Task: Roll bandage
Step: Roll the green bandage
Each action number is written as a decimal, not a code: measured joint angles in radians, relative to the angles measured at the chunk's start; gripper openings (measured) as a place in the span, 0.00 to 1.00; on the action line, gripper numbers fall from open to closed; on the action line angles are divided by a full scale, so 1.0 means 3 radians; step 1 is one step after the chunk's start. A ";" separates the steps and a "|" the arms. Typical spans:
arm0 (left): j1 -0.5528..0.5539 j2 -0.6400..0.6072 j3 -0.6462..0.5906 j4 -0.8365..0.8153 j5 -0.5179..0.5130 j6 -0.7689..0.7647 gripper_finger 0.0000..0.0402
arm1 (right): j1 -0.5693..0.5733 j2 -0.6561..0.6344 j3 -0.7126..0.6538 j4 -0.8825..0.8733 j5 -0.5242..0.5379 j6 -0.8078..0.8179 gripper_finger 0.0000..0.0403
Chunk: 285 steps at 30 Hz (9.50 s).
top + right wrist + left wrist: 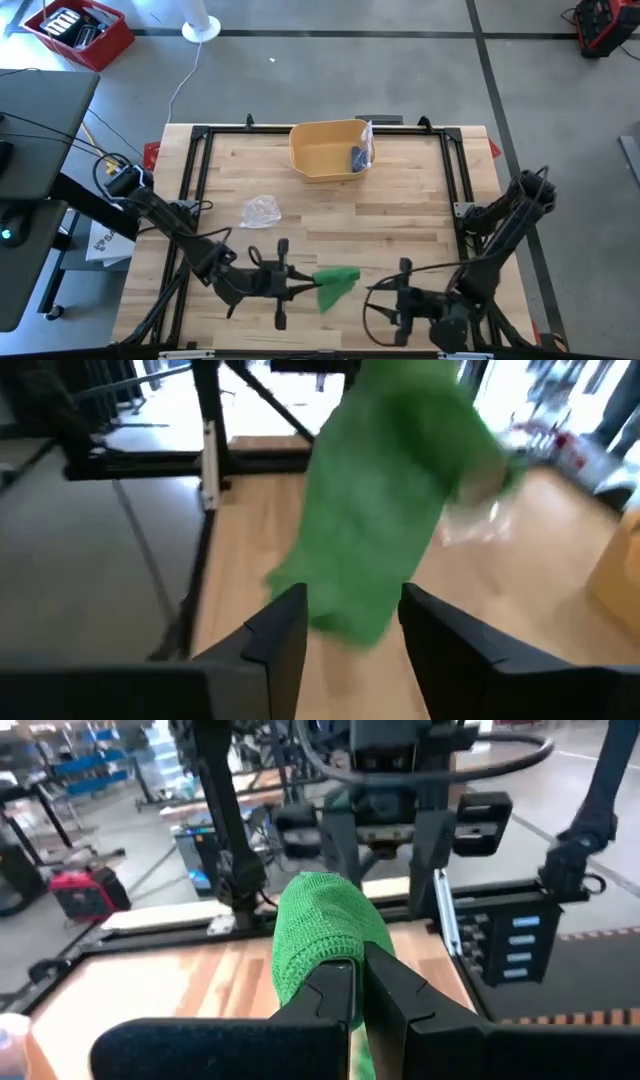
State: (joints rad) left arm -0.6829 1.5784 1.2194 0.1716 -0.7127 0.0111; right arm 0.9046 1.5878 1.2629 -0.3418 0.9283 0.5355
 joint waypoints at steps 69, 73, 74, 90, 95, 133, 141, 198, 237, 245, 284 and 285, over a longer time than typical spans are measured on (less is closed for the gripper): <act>-0.0566 -0.0166 -0.0009 0.1040 -0.0975 0.1448 0.02 | -0.0824 0.1337 -0.0657 0.1747 -0.0265 -0.0167 0.00; -0.0557 -0.0107 -0.0003 0.0772 -0.0972 0.1224 0.02 | -0.0718 0.1205 -0.0660 0.1776 -0.0500 -0.0179 0.00; -0.0542 -0.0079 -0.0003 0.0710 -0.0966 0.1161 0.02 | -0.0691 0.1167 -0.0661 0.1770 -0.0531 -0.0155 0.01; -0.0288 0.0090 -0.0178 0.0780 -0.0239 0.0722 0.02 | -0.0149 -0.0025 -0.0661 0.0119 -0.0918 0.0346 0.41; -0.0198 0.0090 -0.0636 0.1540 -0.0087 0.0696 0.02 | 0.0280 -0.0008 -0.0661 0.0459 0.0165 -0.0046 0.39; 0.0018 0.0090 -0.1350 0.3005 0.0780 0.0850 0.02 | -0.0318 0.0114 -0.0660 0.3043 -0.0289 -0.2239 0.37; 0.0052 0.0093 -0.1350 0.2991 0.0726 0.0845 0.02 | -0.0465 0.0138 -0.0660 0.3020 -0.0506 -0.2101 0.28; 0.0227 0.0045 -0.1171 0.2498 0.1088 0.0065 0.38 | -0.0585 -0.0059 -0.0662 0.2544 -0.0639 -0.0658 0.03; -0.0006 0.0176 -0.0444 0.1130 0.0266 0.0478 0.30 | -0.0508 -0.0297 -0.0668 0.2331 -0.0891 -0.0637 0.04; -0.0088 0.0187 -0.0427 0.1030 0.0056 0.0247 0.03 | -0.0522 -0.0339 -0.0659 0.2157 -0.1246 -0.0759 0.17; -0.0129 0.0202 -0.0421 0.0878 -0.0310 0.0232 0.03 | -0.0542 -0.0256 -0.0656 0.1958 -0.1166 -0.0452 0.13; -0.0124 0.0168 -0.0422 0.0814 -0.0265 0.0098 0.02 | -0.0544 -0.0256 -0.0655 0.1963 -0.1163 -0.0509 0.16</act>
State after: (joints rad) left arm -0.7200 1.6287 1.0927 0.4159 -0.7922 0.0404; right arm 0.7414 1.5108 1.0664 0.2471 0.5795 0.3828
